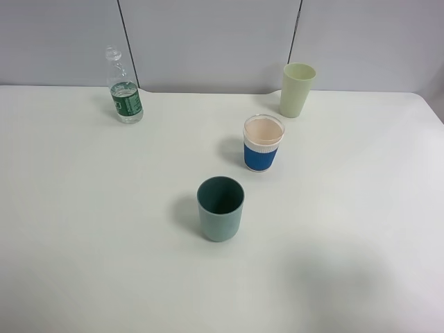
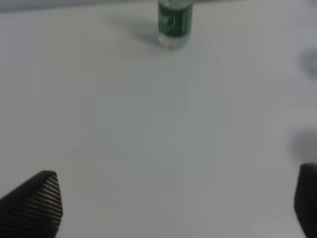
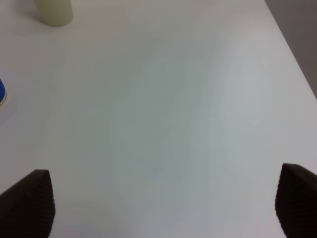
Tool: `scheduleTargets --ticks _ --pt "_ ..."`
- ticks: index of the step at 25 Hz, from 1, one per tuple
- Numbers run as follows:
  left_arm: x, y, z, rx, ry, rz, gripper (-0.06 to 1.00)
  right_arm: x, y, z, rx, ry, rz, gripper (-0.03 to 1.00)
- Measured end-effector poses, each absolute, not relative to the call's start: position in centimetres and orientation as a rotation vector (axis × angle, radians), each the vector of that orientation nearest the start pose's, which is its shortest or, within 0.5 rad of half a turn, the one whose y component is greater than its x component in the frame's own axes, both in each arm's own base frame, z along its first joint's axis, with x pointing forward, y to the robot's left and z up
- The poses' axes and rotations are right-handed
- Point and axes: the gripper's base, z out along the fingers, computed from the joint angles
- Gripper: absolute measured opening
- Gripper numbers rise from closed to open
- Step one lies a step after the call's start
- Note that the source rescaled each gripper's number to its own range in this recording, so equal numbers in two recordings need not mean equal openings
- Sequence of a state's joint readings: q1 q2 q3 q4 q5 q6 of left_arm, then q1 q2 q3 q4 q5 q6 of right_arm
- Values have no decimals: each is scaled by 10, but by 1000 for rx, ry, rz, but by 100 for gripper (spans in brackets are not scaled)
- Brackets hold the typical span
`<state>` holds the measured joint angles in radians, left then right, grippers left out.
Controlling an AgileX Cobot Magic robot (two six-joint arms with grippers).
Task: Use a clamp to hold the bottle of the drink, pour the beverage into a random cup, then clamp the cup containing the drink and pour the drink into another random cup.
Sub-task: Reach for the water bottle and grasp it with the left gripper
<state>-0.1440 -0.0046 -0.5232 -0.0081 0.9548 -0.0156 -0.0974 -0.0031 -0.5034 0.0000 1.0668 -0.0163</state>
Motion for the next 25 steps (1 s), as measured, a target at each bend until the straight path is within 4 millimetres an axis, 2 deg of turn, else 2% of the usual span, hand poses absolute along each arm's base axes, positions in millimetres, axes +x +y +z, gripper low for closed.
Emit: scheduleTargets --ticks 4,6,14,25 --pt "0 -1 307 112 1754 -125 87 -6 1 278 83 2043 -71 70" --pt "6 -1 311 111 1735 -117 87 -6 1 278 83 2043 -71 70" --pt "46 -6 314 129 1840 -94 87 -6 1 278 83 2043 -71 70" --pt "116 -18 296 287 2049 -18 87 -6 1 278 83 2043 -71 70"
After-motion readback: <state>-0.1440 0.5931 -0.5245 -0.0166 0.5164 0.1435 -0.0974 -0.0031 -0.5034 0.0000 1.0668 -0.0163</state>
